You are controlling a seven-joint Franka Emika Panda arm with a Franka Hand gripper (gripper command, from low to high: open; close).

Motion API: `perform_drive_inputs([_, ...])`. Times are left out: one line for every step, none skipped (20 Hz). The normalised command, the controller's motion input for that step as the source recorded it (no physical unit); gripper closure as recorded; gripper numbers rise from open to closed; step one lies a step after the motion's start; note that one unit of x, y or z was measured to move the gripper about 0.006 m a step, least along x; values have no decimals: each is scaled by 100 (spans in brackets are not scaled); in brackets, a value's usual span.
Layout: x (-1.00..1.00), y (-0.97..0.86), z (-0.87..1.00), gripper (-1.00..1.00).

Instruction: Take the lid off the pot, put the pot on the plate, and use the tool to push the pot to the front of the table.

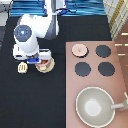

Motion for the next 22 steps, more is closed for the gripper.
perform_drive_inputs([-38,13,-12,100])
perform_drive_inputs([-34,16,-7,100])
perform_drive_inputs([-31,13,-7,100])
perform_drive_inputs([-22,14,-9,100])
perform_drive_inputs([-23,11,-12,100])
perform_drive_inputs([-13,13,-8,100])
perform_drive_inputs([-3,16,-1,100])
perform_drive_inputs([0,19,0,100])
perform_drive_inputs([0,14,0,100])
perform_drive_inputs([0,7,-2,100])
perform_drive_inputs([0,0,-5,100])
perform_drive_inputs([2,0,-2,100])
perform_drive_inputs([0,0,-3,100])
perform_drive_inputs([0,0,0,100])
perform_drive_inputs([-1,-3,0,100])
perform_drive_inputs([-11,-13,0,100])
perform_drive_inputs([-20,-28,-4,100])
perform_drive_inputs([-28,-30,-9,-100])
perform_drive_inputs([-34,-31,0,-100])
perform_drive_inputs([-37,-34,10,-100])
perform_drive_inputs([-43,-28,42,-100])
perform_drive_inputs([-59,-32,62,-100])
